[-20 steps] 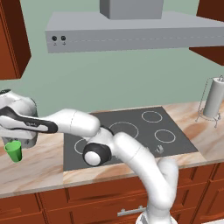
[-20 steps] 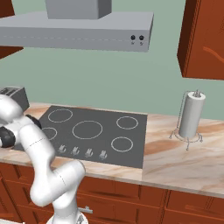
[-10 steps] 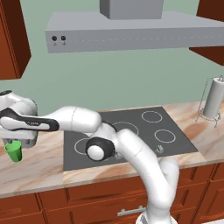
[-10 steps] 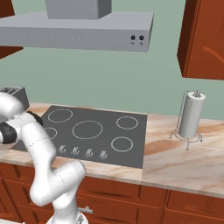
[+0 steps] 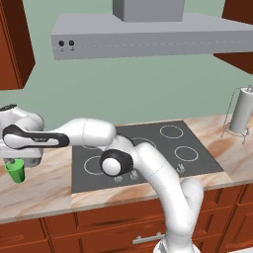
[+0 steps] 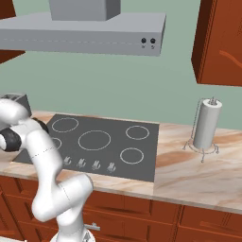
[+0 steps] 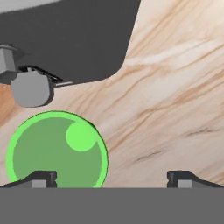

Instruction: Pick the cup and bowl from the counter and place them on the counter next to the sink.

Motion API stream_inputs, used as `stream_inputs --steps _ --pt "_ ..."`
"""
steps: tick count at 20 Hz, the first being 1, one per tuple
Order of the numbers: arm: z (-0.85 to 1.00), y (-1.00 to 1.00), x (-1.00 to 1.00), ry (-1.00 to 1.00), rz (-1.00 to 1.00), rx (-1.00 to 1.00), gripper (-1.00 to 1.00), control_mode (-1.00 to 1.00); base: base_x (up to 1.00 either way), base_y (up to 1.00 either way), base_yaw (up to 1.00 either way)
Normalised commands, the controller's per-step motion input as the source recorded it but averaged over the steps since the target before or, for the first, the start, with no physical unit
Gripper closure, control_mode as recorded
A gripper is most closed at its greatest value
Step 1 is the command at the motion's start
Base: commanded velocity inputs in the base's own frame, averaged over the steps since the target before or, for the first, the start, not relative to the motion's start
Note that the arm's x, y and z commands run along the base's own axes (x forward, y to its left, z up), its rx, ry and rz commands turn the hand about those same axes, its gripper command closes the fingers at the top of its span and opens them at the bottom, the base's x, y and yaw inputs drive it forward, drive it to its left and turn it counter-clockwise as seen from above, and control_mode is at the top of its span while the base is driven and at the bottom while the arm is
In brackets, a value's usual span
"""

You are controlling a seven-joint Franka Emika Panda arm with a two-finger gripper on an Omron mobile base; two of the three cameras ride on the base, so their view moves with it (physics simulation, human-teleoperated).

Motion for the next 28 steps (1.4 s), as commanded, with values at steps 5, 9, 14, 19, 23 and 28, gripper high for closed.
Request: stream_inputs --steps 5,9,14,19,23,28 --pt "-0.16 0.0 0.32 0.0 0.0 0.0 -1.0 -1.0 0.0 0.0 0.0" --pt "-0.11 0.0 0.31 0.0 0.0 0.0 -1.0 -1.0 0.0 0.0 0.0" --pt "-0.01 0.05 0.36 0.0 0.0 0.0 -1.0 -1.0 0.0 0.0 0.0" --pt "0.0 0.12 0.11 0.0 0.0 0.0 -1.0 -1.0 0.0 0.0 0.0" --pt "0.0 0.17 0.0 0.0 0.0 0.0 -1.0 -1.0 0.0 0.0 0.0" --pt "-0.08 0.08 0.0 0.0 0.0 0.0 -1.0 -1.0 0.0 0.0 0.0"
